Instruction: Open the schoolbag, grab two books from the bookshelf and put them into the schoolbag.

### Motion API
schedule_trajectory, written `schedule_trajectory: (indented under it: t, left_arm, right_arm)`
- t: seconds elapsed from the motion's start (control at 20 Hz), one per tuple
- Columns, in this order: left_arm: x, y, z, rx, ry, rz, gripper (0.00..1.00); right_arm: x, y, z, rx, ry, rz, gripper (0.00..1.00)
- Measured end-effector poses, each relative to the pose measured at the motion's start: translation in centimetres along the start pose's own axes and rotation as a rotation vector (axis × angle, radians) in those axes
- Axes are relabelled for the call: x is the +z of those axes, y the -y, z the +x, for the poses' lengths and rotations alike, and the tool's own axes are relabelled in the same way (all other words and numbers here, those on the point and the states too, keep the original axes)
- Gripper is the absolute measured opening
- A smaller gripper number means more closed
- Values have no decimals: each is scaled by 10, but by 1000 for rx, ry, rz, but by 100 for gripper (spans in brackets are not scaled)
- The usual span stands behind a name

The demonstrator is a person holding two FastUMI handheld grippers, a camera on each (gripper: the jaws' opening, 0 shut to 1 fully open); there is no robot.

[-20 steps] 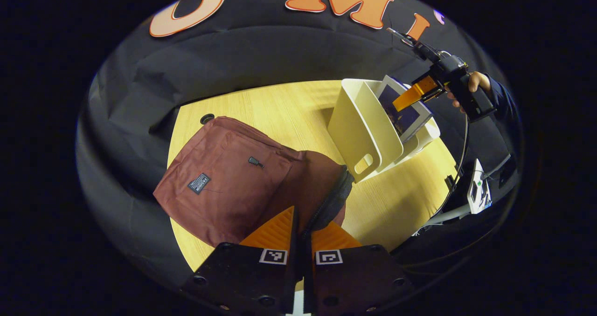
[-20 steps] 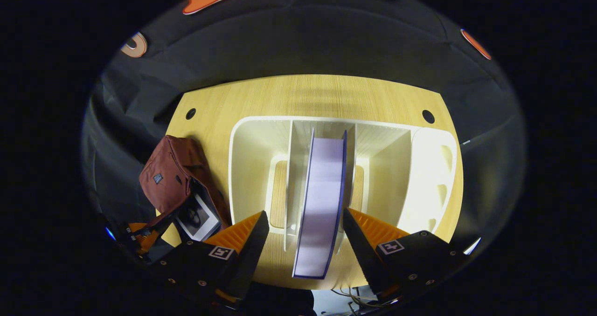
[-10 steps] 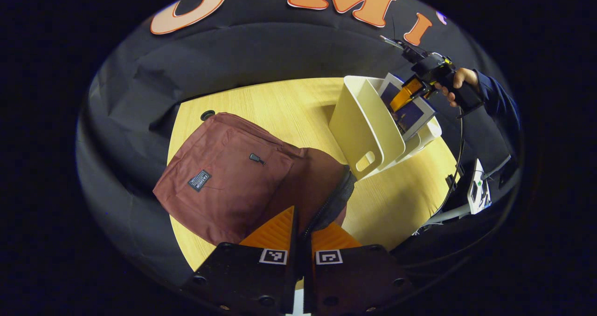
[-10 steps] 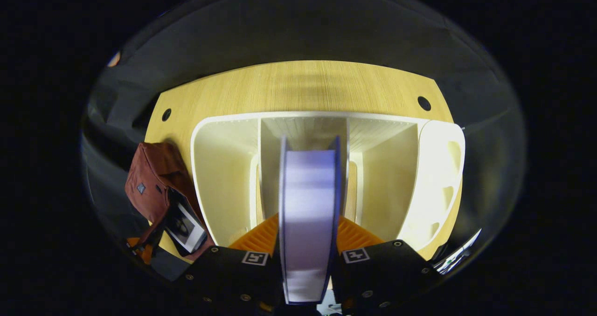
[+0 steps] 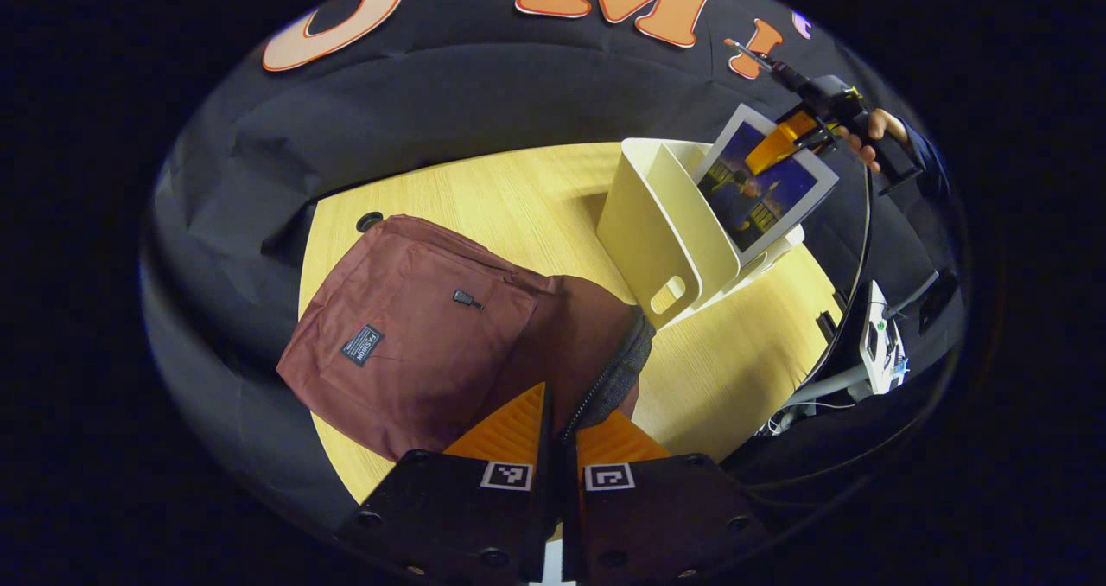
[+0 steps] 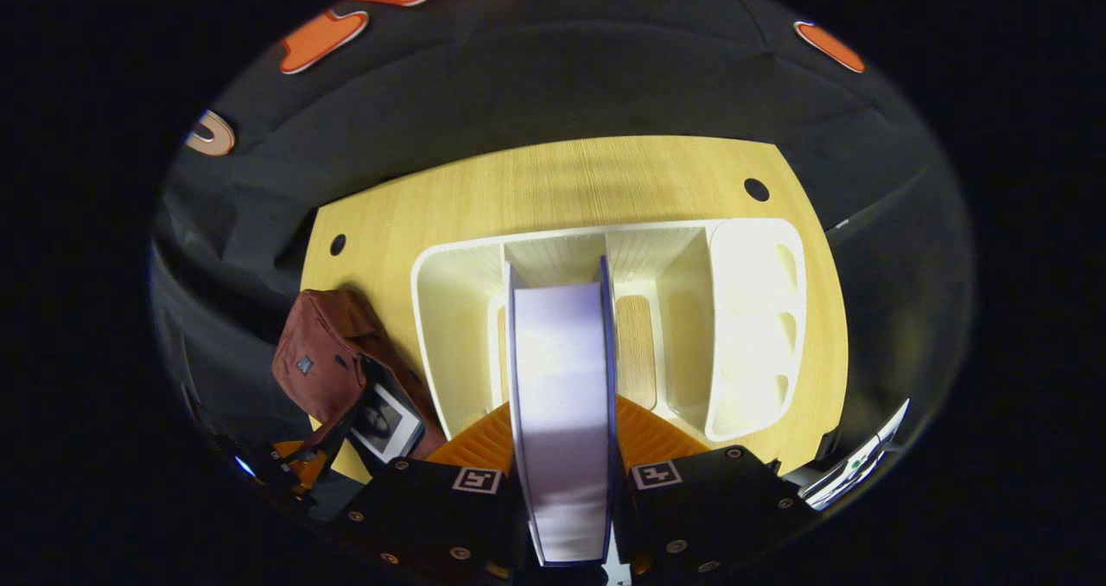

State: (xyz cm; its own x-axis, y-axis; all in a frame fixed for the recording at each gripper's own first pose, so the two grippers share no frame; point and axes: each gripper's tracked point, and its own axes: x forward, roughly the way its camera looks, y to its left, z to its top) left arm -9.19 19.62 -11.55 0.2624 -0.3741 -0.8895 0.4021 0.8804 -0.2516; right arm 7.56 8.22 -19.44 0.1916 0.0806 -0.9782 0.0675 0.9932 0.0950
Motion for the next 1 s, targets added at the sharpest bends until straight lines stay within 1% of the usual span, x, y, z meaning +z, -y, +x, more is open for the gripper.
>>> schedule_trajectory:
  t: [0.2, 0.4, 0.45, 0.5, 0.65, 0.85, 1.0]
  left_arm:
    - [1, -2, -1, -28, 4, 28, 8]
    - [1, -7, -2, -47, 6, 64, 8]
    - [1, -8, -2, -52, 5, 71, 8]
    - [3, -8, -2, -56, 5, 82, 8]
    - [5, -10, -4, -63, -4, 110, 8]
    - [13, -14, -14, -54, -5, 154, 8]
    - [19, -17, -20, -48, 0, 166, 8]
  right_arm:
    - [-5, -3, -47, 22, 63, 24, 40]
    - [-24, -6, -77, 45, 113, 82, 40]
    - [-29, -11, -83, 67, 126, 103, 40]
    - [-33, -20, -86, 106, 146, 128, 40]
    - [-49, -47, -85, 244, 184, 228, 39]
    - [-71, -75, -85, 335, 204, 287, 39]
    - [-87, -94, -79, 378, 204, 299, 39]
